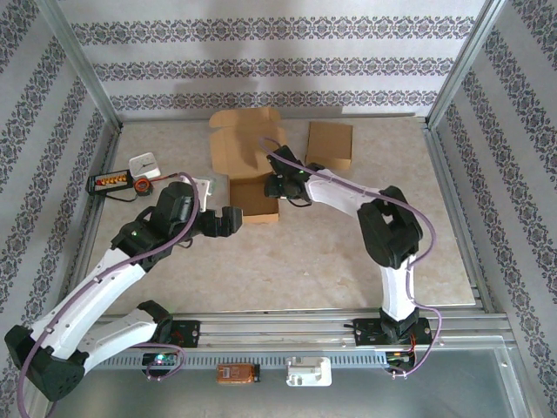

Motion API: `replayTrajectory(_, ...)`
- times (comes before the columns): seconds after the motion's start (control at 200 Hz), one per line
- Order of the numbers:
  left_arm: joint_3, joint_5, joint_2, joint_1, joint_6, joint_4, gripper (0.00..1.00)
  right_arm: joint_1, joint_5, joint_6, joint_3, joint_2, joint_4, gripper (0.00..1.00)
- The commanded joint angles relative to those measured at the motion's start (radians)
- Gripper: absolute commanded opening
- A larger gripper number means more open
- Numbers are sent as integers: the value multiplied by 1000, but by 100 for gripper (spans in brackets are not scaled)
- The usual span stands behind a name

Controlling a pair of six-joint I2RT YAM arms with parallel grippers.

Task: Fold the paper box

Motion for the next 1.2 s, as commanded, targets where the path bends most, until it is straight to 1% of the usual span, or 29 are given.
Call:
replayTrajectory(0.0,32,-43,-9,37,-38,-42,99,6,21,-83,-19,-132,-11,58)
replayTrajectory(0.075,67,-39,23,76,-3,-42,99,-7,35,-165,-26,-182,4,66)
replayTrajectory(0.14,114,-24,72,130,27,-61,99,-29,29,-223,-23,-206,20,75)
replayTrajectory(0.21,169,3,140,188,72,-73,99,-70,-69,-303,-8,-211,36,80)
replayTrajectory(0.265,211,23,197,231,106,-71,99,-105,-158,-341,4,-204,56,94)
replayTrajectory(0.3,233,46,234,258,129,-61,99,-130,-233,-361,17,-192,70,98)
replayTrajectory(0.37,277,129,316,325,168,-38,99,-185,-370,-359,77,-141,73,98)
replayTrajectory(0.44,326,238,404,385,199,-23,99,-235,-450,-317,155,-72,62,98)
replayTrajectory(0.555,427,382,554,443,251,-22,99,-289,-509,-271,282,33,55,98)
replayTrajectory(0.62,494,427,636,455,282,-31,99,-307,-515,-277,371,100,26,98)
replayTrajectory(0.695,568,439,719,458,319,-45,99,-317,-525,-299,490,177,-28,97)
replayTrajectory(0.785,662,422,813,466,354,-68,99,-325,-547,-325,613,256,-72,94)
replayTrajectory(0.874,751,405,900,481,363,-80,99,-328,-583,-345,723,329,-102,85)
replayTrajectory(1.014,865,408,1002,497,400,-78,99,-328,-620,-362,881,438,-172,75)
replayTrajectory(1.099,925,430,1058,501,424,-87,100,-327,-648,-362,939,484,-203,73)
replayTrajectory(1.194,990,445,1116,503,443,-115,100,-326,-659,-373,958,508,-214,70)
